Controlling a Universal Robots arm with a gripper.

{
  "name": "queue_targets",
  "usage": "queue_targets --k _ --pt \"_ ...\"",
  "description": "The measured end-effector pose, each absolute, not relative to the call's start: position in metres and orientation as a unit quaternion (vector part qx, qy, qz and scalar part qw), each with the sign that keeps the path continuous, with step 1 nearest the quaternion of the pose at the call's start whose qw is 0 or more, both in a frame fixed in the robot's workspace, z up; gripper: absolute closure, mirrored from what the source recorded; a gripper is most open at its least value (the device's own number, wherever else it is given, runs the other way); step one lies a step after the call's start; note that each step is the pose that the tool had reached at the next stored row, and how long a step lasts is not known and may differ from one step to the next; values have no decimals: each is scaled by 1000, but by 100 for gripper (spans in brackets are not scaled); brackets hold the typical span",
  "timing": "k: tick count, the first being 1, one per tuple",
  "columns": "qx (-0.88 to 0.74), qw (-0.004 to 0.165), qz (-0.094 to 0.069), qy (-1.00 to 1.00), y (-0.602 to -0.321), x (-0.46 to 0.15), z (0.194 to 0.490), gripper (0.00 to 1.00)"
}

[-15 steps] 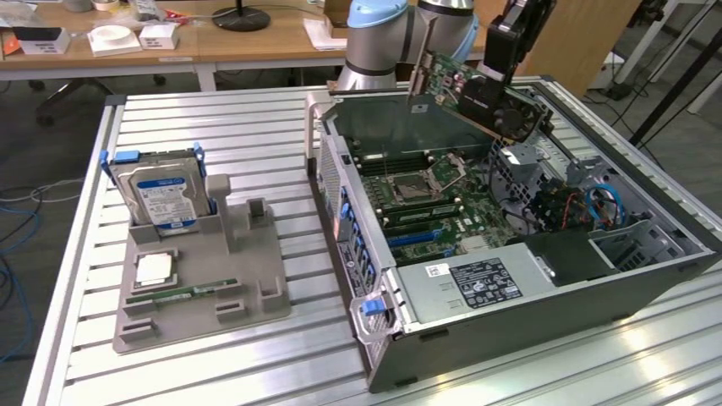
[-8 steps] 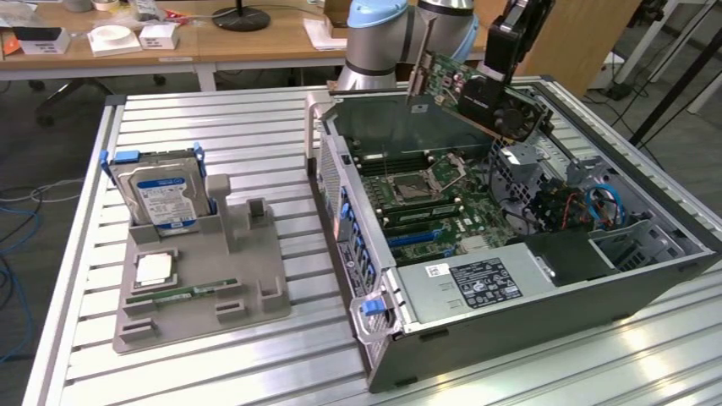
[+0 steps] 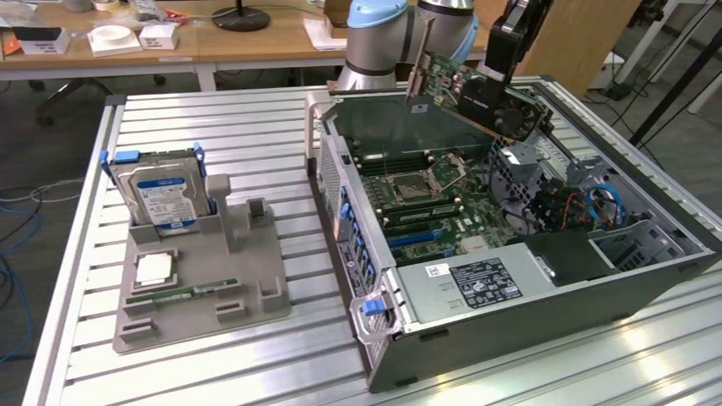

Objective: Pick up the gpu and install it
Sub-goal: 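Insert the gpu into the slot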

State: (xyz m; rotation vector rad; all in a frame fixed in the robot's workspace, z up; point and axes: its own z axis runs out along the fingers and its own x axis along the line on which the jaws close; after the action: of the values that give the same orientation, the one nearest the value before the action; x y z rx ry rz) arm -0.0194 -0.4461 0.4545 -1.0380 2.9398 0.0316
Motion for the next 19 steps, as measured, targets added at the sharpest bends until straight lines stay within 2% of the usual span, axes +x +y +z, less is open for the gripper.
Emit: queue_targets --k 19 --pt "-358 12 10 934 -446 -19 455 75"
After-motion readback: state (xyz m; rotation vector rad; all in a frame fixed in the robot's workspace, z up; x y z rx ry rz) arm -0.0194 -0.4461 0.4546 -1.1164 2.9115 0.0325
